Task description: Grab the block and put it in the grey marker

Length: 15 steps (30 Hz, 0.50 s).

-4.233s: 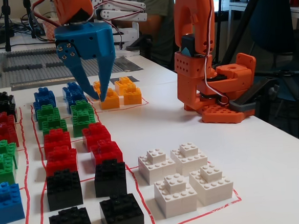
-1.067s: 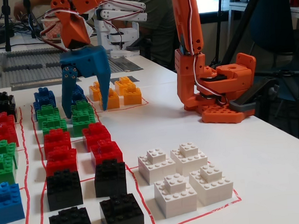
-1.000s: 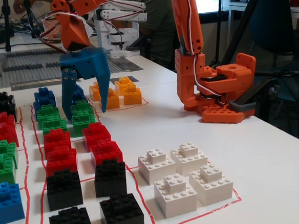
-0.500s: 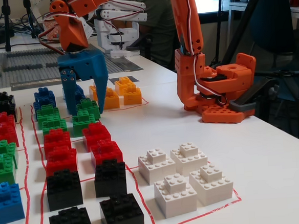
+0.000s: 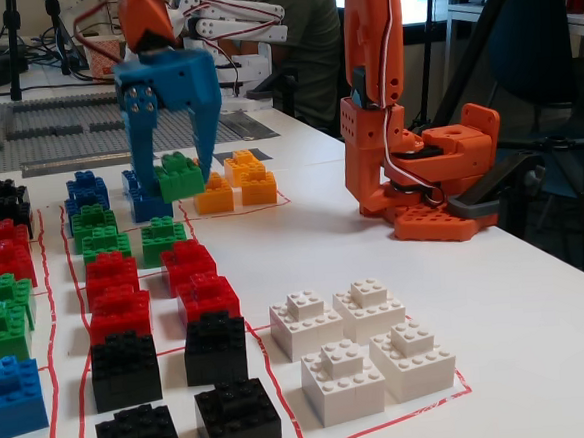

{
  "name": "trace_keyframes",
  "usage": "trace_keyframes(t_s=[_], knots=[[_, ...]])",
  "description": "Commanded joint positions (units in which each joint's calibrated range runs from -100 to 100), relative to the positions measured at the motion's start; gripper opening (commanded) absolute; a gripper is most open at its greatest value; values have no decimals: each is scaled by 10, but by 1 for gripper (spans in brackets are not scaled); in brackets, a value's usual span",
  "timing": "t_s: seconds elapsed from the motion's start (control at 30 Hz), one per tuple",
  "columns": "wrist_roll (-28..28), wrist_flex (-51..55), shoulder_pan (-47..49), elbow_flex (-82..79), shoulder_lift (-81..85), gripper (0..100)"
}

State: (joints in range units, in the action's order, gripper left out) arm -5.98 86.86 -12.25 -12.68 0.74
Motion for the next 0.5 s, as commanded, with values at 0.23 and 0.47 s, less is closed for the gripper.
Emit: trace_keyframes(t_s=[0.23,0.47], knots=[[-52,51,-54,88,153,0],[-117,51,-239,74,145,0]])
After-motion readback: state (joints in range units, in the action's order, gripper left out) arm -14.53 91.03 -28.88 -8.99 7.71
